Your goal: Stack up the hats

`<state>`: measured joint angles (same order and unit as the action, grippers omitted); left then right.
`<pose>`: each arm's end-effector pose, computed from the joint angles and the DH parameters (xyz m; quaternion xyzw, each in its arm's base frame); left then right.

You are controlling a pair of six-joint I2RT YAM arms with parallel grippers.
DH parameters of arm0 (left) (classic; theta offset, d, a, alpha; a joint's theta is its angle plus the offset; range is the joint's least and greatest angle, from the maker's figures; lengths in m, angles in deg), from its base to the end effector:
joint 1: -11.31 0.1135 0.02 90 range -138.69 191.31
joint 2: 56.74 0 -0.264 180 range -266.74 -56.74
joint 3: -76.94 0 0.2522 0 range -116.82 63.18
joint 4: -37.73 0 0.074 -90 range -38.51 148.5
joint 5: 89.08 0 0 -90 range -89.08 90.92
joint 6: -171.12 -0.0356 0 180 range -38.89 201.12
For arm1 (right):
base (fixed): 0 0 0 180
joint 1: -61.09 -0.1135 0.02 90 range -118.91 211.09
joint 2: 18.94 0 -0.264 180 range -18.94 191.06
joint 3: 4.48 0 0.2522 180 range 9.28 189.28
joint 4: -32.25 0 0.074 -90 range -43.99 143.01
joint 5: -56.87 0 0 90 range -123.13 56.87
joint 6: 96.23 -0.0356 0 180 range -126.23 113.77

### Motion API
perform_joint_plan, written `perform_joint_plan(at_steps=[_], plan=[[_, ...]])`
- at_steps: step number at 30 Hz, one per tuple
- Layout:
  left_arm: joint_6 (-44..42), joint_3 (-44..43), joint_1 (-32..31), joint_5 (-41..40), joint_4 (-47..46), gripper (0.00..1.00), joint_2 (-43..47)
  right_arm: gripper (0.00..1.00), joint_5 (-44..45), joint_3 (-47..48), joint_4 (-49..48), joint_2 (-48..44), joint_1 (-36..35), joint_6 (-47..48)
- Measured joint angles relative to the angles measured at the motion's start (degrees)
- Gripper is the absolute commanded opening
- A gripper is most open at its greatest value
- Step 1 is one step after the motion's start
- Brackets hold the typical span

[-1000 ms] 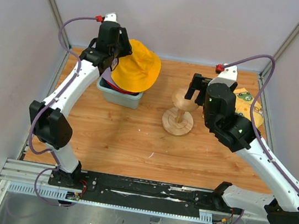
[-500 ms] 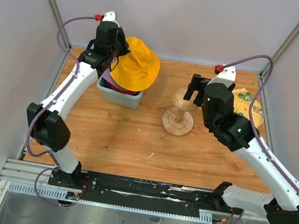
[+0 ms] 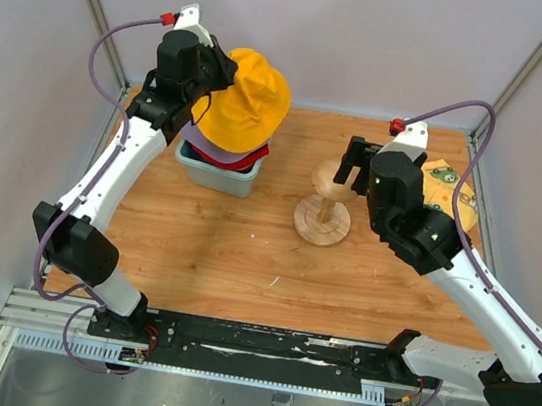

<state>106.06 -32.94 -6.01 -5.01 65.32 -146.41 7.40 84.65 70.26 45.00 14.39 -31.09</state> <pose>0.3483 -0.1048 0.4506 -0.0839 0.7462 -0.2014 0.6289 0.1751 0.1521 0.4356 0.0732 0.7609 0.1225 0.6330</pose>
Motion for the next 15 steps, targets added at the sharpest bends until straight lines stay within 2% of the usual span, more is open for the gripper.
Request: perform_joint_plan(at_steps=[15], plan=[[4.11,-3.06,-0.42,14.03,-0.46,0.00,2.38,0.87,9.03,0.00,0.70,-3.13,1.33,0.20]])
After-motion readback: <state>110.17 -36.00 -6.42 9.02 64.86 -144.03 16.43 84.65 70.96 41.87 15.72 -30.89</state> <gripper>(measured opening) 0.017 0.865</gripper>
